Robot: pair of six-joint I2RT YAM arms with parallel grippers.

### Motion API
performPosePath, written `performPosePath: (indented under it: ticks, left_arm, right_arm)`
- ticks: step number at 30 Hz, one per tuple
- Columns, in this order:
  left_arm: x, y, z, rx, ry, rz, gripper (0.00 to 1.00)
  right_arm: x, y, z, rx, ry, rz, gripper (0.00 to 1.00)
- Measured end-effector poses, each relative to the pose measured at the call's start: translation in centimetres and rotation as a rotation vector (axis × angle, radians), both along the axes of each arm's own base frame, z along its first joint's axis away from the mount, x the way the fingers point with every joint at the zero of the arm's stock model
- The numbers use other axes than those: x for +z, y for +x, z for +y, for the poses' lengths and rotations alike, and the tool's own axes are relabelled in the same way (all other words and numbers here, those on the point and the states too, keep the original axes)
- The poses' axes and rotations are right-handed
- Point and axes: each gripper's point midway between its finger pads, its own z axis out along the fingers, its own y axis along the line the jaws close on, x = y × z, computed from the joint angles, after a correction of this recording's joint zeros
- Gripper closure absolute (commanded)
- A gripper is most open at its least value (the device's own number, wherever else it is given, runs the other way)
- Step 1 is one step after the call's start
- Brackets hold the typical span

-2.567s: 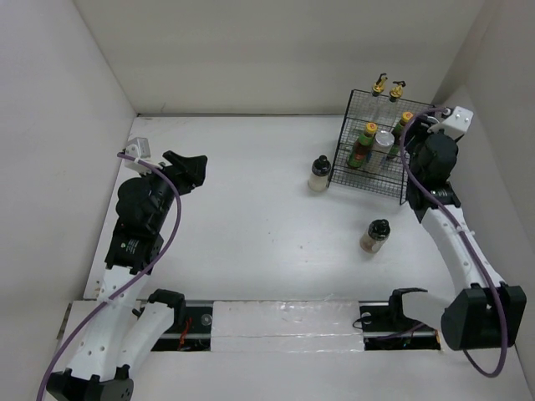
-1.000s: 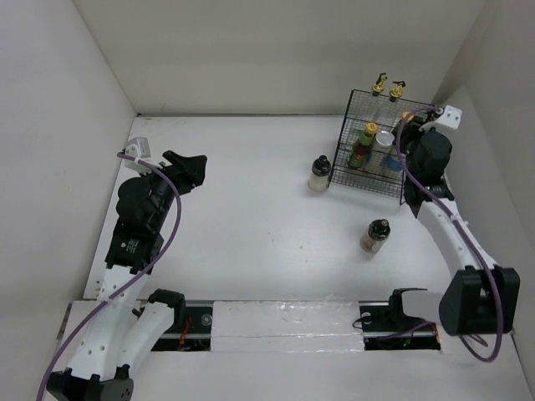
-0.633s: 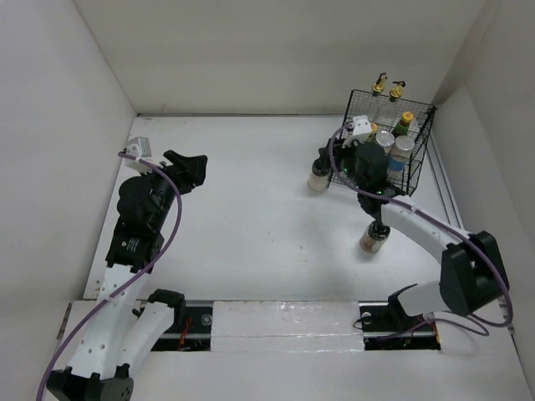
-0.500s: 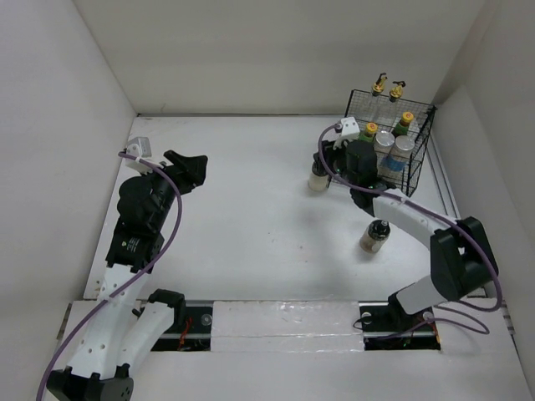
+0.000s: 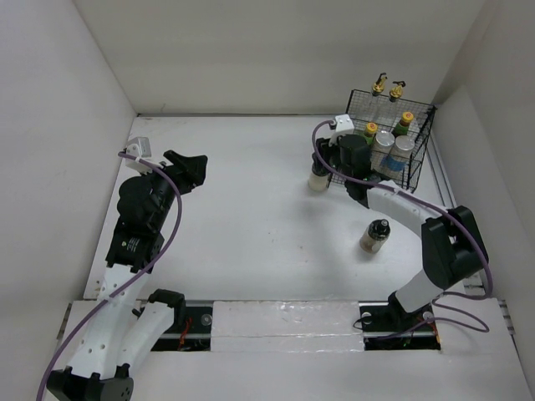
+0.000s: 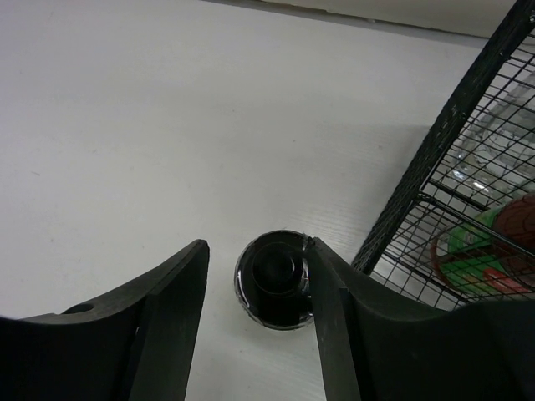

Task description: Organize the condiment bottles

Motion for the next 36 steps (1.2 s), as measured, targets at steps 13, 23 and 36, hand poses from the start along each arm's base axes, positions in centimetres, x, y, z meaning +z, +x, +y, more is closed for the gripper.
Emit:
performPosePath:
  ticks: [13, 23, 36]
  left_arm:
    - [-0.1, 0.0, -0.1, -0.004, 0.001, 0.002, 0.37]
    - [0.0, -0.1, -0.1, -0.005, -0.001, -0.001, 0.32]
    - [0.0, -0.1, -0.1, -0.009, -0.001, -0.001, 0.26]
  right_arm:
    - [-3.5, 0.4, -0.5, -0.034, -0.043, 0.066, 0.64]
    - [-1.6, -1.2, -0.6, -0.025, -0.035, 0.041, 0.78]
    - [13.4, -5.3, -7.9, -0.158, 0.130, -0.318, 0.82]
